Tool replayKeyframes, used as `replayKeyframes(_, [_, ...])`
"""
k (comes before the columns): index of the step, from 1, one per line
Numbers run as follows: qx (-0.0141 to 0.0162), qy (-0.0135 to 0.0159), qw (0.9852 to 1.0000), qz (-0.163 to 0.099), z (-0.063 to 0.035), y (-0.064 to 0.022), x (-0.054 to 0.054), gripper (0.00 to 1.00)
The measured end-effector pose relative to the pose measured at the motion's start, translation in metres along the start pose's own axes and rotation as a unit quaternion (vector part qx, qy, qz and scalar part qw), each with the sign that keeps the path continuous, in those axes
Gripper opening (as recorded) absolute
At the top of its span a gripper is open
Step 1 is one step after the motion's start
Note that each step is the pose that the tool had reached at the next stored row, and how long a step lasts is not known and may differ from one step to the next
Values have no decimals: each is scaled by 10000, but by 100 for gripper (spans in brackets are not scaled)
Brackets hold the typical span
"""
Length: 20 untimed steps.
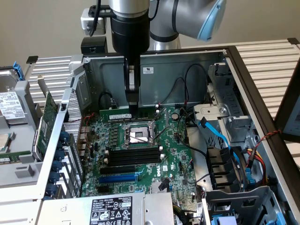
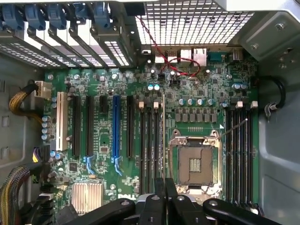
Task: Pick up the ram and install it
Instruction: 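Insert the ram into the slot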
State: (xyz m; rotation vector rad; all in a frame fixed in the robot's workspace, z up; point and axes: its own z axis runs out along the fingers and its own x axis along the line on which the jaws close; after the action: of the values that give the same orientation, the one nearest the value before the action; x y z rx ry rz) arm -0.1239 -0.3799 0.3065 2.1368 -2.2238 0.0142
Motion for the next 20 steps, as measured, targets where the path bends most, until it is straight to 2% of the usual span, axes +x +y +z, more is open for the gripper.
replayKeyframes(5, [3,-14,10000,0,66,-22,-4,12])
replayKeyframes(20, [2,-13,10000,-1,258,-40,33,12])
